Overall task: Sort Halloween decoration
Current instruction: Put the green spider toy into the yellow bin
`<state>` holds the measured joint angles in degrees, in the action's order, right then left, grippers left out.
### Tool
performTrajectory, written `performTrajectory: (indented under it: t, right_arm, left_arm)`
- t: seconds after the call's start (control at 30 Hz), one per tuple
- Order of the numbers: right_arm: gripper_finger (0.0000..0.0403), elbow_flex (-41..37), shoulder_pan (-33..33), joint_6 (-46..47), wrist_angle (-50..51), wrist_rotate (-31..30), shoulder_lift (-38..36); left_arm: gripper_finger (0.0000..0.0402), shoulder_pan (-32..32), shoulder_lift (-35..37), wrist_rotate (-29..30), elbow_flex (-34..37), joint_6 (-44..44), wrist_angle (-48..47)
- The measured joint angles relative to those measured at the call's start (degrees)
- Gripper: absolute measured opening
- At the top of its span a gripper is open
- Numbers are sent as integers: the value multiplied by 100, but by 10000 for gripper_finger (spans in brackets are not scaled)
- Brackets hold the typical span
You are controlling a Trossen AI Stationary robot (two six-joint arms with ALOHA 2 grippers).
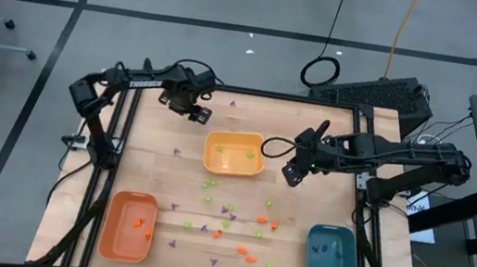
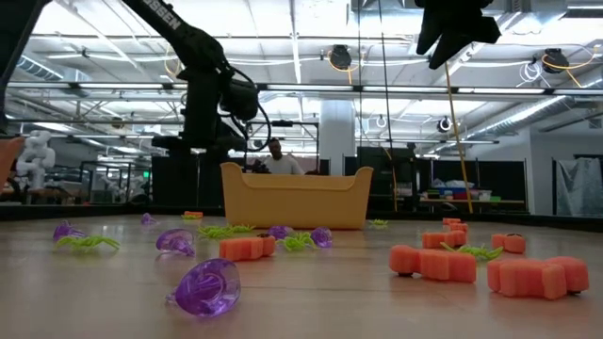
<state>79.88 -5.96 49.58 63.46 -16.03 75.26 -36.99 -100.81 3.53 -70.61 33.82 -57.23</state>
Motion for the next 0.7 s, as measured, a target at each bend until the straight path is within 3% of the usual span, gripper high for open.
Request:
performTrajectory:
  t: [0.4,0.7]
  right_arm:
    - [169,0,66,-126,13,2,0]
    - [169,0,74,-100,17,122,-2]
  left_arm:
    - [192,25,-639,259,0,-114,269]
    - [192,31,-694,586,0,-284,294]
